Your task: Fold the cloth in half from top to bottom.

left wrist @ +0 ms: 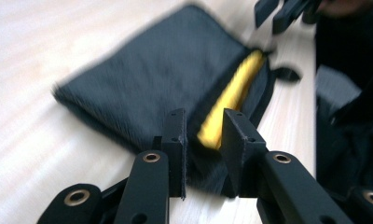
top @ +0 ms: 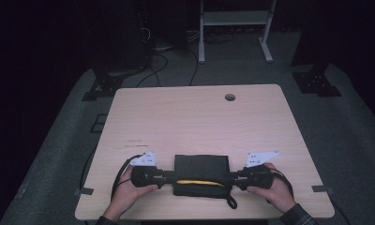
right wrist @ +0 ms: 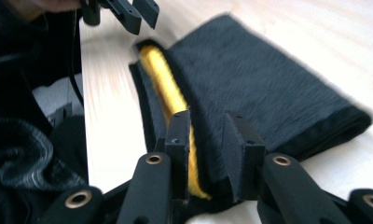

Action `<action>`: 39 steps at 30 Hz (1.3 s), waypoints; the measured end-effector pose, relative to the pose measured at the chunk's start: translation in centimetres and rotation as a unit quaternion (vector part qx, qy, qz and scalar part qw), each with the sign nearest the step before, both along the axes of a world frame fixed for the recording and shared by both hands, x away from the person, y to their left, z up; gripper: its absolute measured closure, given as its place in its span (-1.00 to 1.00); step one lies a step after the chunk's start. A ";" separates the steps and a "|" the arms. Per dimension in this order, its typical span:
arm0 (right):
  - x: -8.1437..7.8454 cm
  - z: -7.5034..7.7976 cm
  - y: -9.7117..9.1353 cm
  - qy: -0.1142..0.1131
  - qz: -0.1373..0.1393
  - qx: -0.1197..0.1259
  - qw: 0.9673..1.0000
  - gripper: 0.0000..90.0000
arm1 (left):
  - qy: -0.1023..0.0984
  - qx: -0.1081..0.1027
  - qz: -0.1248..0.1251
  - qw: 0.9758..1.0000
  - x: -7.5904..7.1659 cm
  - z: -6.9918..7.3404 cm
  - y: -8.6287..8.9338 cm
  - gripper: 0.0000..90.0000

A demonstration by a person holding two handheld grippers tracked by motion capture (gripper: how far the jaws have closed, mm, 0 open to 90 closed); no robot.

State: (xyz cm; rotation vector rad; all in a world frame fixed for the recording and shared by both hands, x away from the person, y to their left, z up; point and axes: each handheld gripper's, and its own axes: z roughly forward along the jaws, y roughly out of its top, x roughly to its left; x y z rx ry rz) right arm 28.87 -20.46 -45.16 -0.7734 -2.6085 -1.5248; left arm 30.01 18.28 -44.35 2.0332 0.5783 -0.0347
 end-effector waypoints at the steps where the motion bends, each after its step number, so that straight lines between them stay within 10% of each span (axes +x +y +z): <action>1: 0.1 0.2 -0.1 -0.002 -0.003 0.006 1.000 0.57 | -0.002 -0.006 0.002 1.000 0.1 0.2 0.1 0.57; 6: 0.5 -0.1 0.1 -0.001 -0.015 -0.010 1.000 0.80 | -0.002 0.008 0.010 1.000 0.7 -0.5 -0.8 0.71; 21: -1.6 -2.3 3.5 -0.020 0.066 -0.082 0.994 0.89 | -0.008 0.068 -0.046 0.997 -1.7 -2.8 -3.5 0.57; 31: -0.3 -1.3 1.0 -0.052 -0.003 -0.062 0.997 0.21 | -0.045 0.066 0.019 0.997 -1.3 -1.8 -1.3 -0.19; 39: 0.5 -1.2 -1.3 -0.063 -0.057 -0.075 0.994 -0.25 | -0.065 0.099 0.083 0.990 -1.1 -2.0 1.3 -0.62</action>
